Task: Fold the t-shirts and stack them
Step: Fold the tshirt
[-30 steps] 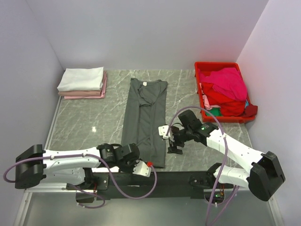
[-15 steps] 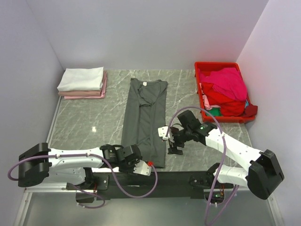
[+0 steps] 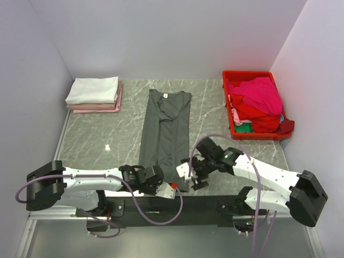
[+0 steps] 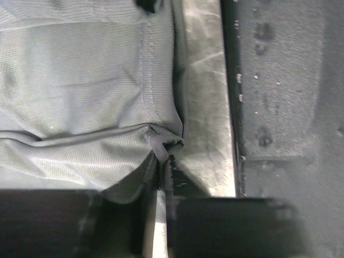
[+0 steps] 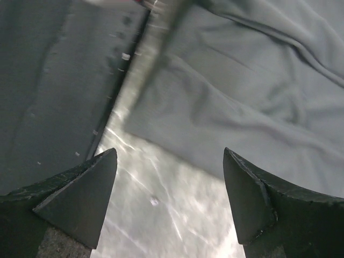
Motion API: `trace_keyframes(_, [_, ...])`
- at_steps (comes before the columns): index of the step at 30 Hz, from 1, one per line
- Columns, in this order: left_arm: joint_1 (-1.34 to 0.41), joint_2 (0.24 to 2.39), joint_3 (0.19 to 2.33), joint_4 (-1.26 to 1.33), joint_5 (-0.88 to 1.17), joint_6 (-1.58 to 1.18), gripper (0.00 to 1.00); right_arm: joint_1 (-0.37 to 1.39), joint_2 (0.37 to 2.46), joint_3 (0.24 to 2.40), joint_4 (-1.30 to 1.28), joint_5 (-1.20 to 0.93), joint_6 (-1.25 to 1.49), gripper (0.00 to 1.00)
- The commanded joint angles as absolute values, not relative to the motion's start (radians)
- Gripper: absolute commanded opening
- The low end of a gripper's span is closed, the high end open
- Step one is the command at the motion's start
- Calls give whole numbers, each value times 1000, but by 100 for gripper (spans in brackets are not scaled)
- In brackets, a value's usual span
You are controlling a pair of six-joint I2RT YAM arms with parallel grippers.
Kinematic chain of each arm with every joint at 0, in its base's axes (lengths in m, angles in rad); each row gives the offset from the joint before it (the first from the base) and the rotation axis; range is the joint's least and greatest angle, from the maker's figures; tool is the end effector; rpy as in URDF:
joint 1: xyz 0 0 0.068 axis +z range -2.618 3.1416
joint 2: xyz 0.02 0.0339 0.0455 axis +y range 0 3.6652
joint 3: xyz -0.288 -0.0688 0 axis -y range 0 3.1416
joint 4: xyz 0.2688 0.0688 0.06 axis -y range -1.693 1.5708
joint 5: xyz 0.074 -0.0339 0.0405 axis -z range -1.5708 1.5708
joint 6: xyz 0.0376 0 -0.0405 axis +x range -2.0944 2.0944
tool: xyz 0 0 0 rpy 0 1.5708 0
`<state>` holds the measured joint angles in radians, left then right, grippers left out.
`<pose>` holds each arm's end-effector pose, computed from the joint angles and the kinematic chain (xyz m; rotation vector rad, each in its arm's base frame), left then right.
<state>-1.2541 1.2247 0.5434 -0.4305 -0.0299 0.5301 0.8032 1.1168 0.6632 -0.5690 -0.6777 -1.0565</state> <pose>0.0691 -0.2071 0.1617 2.0926 1.6998 -0.1853 0.1326 0.1714 0.2203 -2.0811 1.2536 0.7594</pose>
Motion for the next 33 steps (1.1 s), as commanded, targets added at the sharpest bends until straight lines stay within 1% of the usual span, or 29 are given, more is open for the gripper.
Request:
trace_keyframes(1, [-1258,1255,537,-448,-60,532,3,886,1100,618,-473,-628,-1054,85])
trace_keyframes(2, [-1258,1250,544,-454,-61,531,0,926,1106,609,-450,-609,-1020,84])
trace_keyframes(7, [-1258,1187,541,-477,-58,526,0,1025,1141,565,-298,-459,-930,82])
trace_keyframes(11, [-1258,1135,538,-495,-48,522,0,1081,1167,568,-293,-416,-907,79])
trace_keyframes(14, [-1258,1132,543,-497,-45,523,0,1138,1189,557,-259,-344,-879,77])
trace_keyframes(17, [-1258,1132,542,-500,-35,525,0,1176,1224,561,-245,-299,-873,71])
trace_keyframes(19, [-1258,1118,540,-502,-34,526,0,1193,1241,560,-241,-282,-876,70])
trace_keyframes(21, [-1256,1106,537,-508,-26,529,0,1200,1235,572,-255,-310,-865,70])
trace_keyframes(22, [-1256,1103,538,-509,-23,529,0,1192,1227,584,-268,-328,-848,70])
trace_keyframes(23, [-1256,1101,538,-509,-23,529,0,1152,1215,621,-294,-403,-839,73])
trace_keyframes(26, [-1256,1089,541,-505,-28,534,0,1059,1155,691,-406,-535,-870,76])
trace_keyframes(27, [-1256,1077,543,-502,-29,531,0,995,1138,709,-473,-605,-886,77])
trace_keyframes(29, [-1256,1065,545,-497,-25,535,0,939,1131,750,-535,-649,-936,79])
trace_keyframes(30, [-1256,1054,546,-488,-23,532,0,883,1120,759,-582,-694,-951,79])
trace_keyframes(33, [-1256,1055,551,-466,-25,531,0,793,1097,764,-647,-739,-1015,80])
